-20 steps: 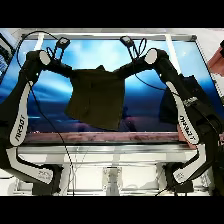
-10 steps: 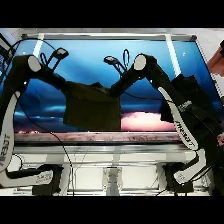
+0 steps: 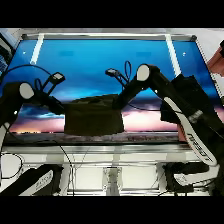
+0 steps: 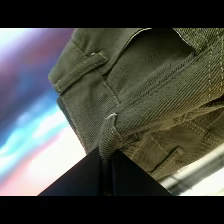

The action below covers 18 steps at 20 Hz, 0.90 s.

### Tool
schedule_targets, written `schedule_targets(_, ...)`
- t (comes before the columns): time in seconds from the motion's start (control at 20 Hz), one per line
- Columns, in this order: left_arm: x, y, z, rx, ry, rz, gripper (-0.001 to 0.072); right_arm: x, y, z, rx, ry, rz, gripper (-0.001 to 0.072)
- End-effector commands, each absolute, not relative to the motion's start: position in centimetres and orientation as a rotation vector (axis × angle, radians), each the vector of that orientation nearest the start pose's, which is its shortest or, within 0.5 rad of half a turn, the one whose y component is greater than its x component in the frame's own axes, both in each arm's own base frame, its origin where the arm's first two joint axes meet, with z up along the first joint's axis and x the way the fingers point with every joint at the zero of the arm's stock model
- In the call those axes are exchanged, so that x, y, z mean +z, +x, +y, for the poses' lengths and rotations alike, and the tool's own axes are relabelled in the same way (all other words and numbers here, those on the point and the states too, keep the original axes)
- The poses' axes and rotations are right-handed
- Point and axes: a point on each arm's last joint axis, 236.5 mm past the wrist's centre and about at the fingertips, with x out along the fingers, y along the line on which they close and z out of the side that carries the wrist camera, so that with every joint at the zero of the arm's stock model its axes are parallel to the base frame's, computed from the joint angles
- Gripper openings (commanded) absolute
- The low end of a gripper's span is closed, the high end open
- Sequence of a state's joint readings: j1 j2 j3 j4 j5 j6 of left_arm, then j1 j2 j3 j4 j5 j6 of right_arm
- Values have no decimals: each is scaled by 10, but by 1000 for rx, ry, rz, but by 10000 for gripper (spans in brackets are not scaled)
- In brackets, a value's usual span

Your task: Fold the clothes and pants, and hang the long-sleeved shirts on hangers.

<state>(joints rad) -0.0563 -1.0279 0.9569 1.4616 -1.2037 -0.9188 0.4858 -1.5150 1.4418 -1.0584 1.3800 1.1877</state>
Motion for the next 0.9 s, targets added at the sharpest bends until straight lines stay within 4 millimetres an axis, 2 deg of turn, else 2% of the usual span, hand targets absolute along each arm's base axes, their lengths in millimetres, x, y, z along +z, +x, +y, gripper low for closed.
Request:
schedule_targets(0.0,22,288,-49,-549,466,1184,45,12,277,278,954,-122,1385,20)
schedule_targets(0.2,24,268,-77,-652,347,1219,45,-13,249,273,935,-45,1486,21)
schedule_targets(0.35,25,249,-91,-723,289,1270,46,-22,242,271,927,-26,1513,23)
schedule_targets(0.4,26,238,-94,-755,274,1307,46,-23,243,271,925,-26,1512,61)
schedule_targets(0.5,26,213,-95,-811,258,1396,54,-23,243,271,916,-16,1517,241)
schedule_targets(0.55,26,203,-95,-831,256,1434,55,-22,242,271,913,-12,1524,280)
schedule_targets(0.6,26,198,-94,-842,255,1454,55,-22,240,270,916,-14,1533,280)
schedule_targets(0.65,27,195,-94,-845,253,1464,61,-22,235,269,923,-18,1550,316)
schedule_targets(0.7,26,194,-93,-845,256,1469,188,-21,230,267,931,-24,1572,368)
schedule_targets(0.75,26,193,-92,-841,255,1476,386,-21,224,264,941,-35,1597,384)
schedule_targets(0.8,26,191,-92,-845,254,1485,440,-21,220,260,945,-51,1617,384)
schedule_targets(0.85,27,188,-91,-851,255,1499,441,-22,218,255,939,-75,1625,384)
